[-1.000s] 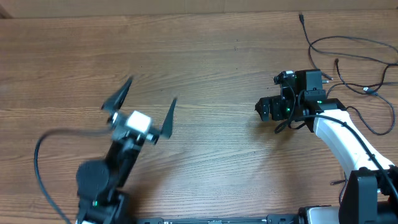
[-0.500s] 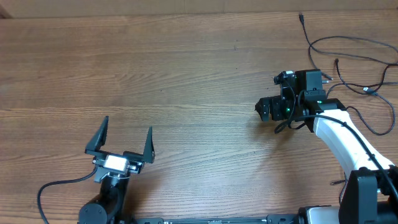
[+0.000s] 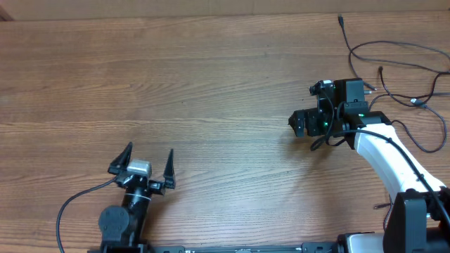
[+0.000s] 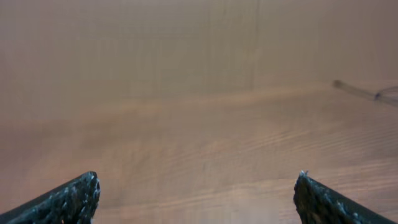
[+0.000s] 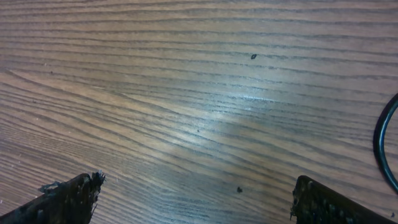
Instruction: Untangle cables
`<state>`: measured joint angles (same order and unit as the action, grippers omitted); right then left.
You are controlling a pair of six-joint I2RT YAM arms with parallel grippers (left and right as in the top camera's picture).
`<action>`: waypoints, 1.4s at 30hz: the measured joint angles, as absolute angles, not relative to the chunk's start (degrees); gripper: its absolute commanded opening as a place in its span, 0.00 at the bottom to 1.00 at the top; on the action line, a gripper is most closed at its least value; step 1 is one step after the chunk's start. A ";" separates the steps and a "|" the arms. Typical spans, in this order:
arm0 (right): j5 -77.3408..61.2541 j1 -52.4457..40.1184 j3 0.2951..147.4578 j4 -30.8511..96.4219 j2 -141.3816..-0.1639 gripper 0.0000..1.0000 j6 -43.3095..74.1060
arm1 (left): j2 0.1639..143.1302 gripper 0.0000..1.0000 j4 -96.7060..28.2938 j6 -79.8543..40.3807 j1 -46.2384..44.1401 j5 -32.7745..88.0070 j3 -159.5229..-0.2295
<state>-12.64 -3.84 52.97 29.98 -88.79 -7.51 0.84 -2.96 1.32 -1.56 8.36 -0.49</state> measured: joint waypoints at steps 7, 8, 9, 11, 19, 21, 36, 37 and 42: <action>-12.64 -3.84 52.97 30.00 -88.79 1.00 -7.51 | 0.80 0.99 -3.64 -0.51 3.51 8.34 -0.49; -12.64 -3.84 52.97 29.98 -88.79 1.00 -7.53 | 0.80 0.99 -3.64 -0.56 3.73 8.34 -0.49; -12.64 -3.84 52.97 29.98 -88.79 1.00 -7.53 | 0.80 1.00 -3.64 -0.60 3.79 8.34 -0.49; -12.62 -3.84 52.97 29.98 -88.77 1.00 -7.51 | 0.78 1.00 -3.64 -0.95 3.79 8.34 -0.49; -12.67 -3.86 52.97 29.98 -88.77 1.00 -7.51 | 0.78 1.00 -3.64 -1.19 3.79 8.34 -0.49; -12.62 -3.84 52.97 30.02 -88.79 1.00 -7.53 | 0.78 1.00 -3.64 -1.21 3.79 8.34 -0.49; -12.64 -3.84 52.97 29.95 -88.79 1.00 -7.53 | 0.75 1.00 -3.64 -1.37 3.79 8.34 -0.49; -12.62 -3.84 52.97 30.00 -88.79 1.00 -7.51 | 0.75 1.00 -3.64 -1.39 3.79 8.36 -0.49; -12.64 -3.84 52.97 30.02 -88.79 1.00 -7.51 | 0.75 0.99 -3.64 -1.39 3.79 8.36 -0.49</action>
<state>-12.64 -3.84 52.97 30.02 -88.79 -7.51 0.75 -3.64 -1.39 3.79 8.36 -0.49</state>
